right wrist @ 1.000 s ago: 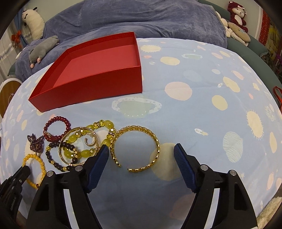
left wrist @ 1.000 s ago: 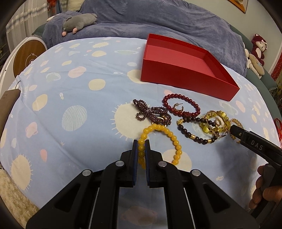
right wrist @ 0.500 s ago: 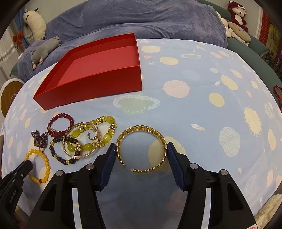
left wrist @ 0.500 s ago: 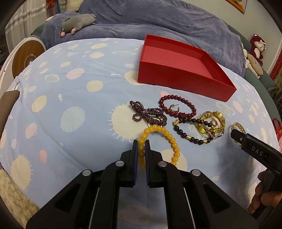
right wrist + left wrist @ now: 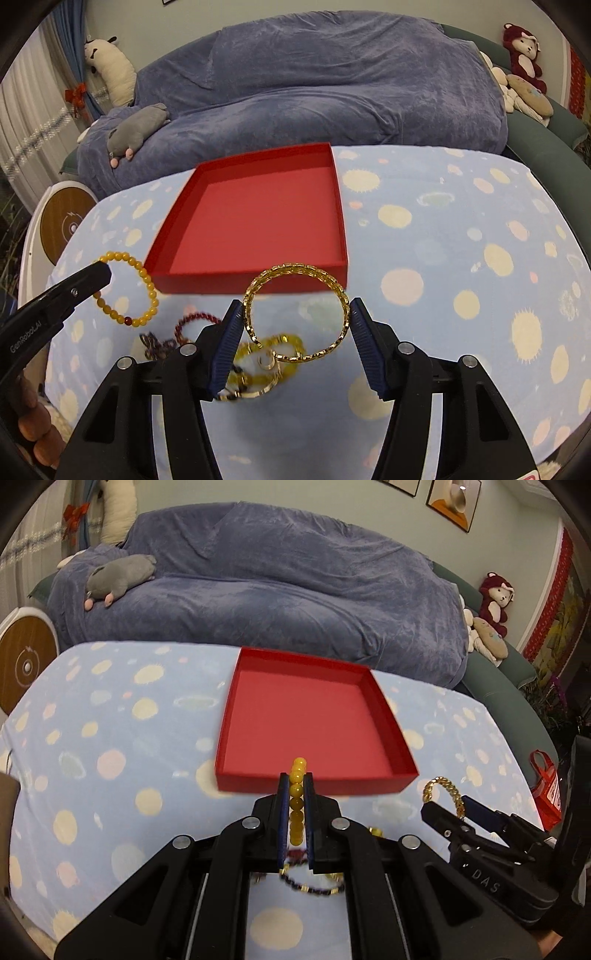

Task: Organize jewelry
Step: 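Carry both bracelets into the red box and open both tools to release them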

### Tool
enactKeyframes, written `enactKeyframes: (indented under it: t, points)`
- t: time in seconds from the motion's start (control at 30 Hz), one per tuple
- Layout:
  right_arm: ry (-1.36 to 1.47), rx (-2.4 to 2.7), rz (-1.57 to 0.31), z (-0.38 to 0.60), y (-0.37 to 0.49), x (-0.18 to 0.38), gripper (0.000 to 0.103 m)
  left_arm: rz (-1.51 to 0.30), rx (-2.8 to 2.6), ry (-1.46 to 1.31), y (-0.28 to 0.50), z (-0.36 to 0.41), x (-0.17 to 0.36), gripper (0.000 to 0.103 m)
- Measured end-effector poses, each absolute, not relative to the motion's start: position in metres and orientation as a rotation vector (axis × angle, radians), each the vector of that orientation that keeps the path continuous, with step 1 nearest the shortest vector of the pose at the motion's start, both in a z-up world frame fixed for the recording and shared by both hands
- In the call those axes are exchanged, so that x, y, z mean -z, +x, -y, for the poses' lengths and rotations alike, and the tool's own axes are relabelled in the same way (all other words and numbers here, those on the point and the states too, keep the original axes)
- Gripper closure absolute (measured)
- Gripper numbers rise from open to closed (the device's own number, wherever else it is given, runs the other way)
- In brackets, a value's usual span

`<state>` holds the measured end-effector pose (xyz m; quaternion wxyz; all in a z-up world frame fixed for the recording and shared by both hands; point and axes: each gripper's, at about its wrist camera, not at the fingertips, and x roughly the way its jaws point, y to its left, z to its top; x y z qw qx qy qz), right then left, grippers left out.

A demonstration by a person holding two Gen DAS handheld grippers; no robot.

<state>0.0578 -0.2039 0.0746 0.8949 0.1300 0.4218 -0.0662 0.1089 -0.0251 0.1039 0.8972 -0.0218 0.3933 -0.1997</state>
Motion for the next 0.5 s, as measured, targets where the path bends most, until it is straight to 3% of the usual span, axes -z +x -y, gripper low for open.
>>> enactKeyframes:
  t: [0.23, 0.5]
  points:
    - [0.276, 0.089, -0.877, 0.224, 0.157, -0.085, 0.047, -0.766, 0.468, -0.046, 0.206, 0.063, -0.129, 0.096]
    - [0.231, 0.100, -0.946, 0.241, 0.252, -0.050, 0.046, -0.839, 0.451, 0.014, 0.296, 0.101, -0.082, 0.096]
